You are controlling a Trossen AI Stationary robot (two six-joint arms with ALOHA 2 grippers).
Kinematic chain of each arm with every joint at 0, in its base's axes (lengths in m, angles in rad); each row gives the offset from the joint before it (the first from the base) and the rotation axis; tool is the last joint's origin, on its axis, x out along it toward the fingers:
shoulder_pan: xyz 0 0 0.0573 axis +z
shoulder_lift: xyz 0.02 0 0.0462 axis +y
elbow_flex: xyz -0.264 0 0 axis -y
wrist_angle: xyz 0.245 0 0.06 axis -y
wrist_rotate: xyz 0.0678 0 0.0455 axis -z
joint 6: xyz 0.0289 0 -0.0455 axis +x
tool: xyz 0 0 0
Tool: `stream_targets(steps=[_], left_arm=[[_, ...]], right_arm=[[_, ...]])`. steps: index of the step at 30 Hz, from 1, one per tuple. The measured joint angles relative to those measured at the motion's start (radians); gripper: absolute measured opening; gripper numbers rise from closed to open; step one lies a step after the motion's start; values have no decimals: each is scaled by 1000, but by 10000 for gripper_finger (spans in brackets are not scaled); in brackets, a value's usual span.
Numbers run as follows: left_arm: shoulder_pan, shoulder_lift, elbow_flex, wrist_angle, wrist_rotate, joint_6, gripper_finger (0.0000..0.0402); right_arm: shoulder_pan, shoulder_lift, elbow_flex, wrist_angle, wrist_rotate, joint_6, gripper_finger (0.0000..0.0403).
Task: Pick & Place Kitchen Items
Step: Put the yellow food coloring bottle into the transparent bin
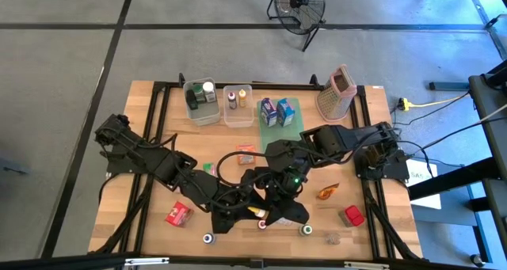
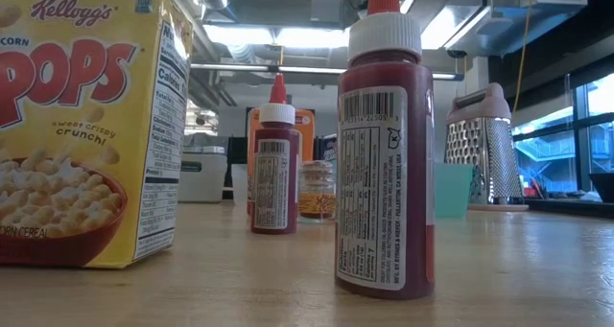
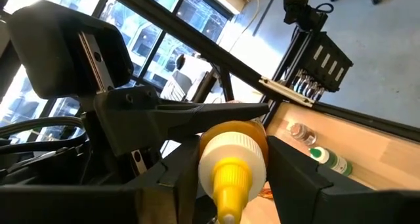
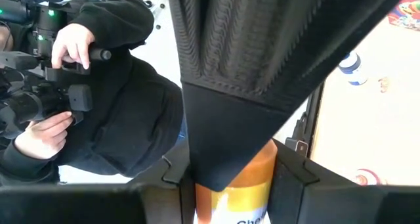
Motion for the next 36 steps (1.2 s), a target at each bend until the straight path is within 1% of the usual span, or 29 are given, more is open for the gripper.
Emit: stream_targets(steps=[3, 6, 10, 17, 20, 23, 26, 30, 33, 36], left_arm=[[0, 0, 0, -4, -2, 0, 145], [0, 0, 0, -6, -8, 0, 145], [1, 0, 0, -12, -23, -7, 144], [-1, 2, -1, -10, -42, -36, 144], [0, 2, -1, -10, -46, -61, 144], [-3, 3, -1, -11, -73, -92, 144], [-10, 3, -1, -23, -98, -131, 144], [-24, 2, -1, -46, -97, -192, 144], [-36, -2, -1, -102, -100, -294, 144], [-35, -6, 0, -162, -153, -407, 144]], right_arm=[[0, 0, 0, -1, 2, -16, 132], [-1, 0, 0, -3, 4, -19, 148], [-1, 0, 2, -22, 47, -22, 187], [-9, -2, 2, -60, 57, -48, 266], [-21, -8, 2, -93, 56, -75, 289], [-34, -24, 2, -146, 65, -91, 298], [-44, -43, 2, -185, 65, -107, 300], [-46, -77, 1, -206, 72, -123, 300], [-48, -111, 1, -254, 85, -123, 300], [-37, -155, 1, -357, 163, -119, 300]])
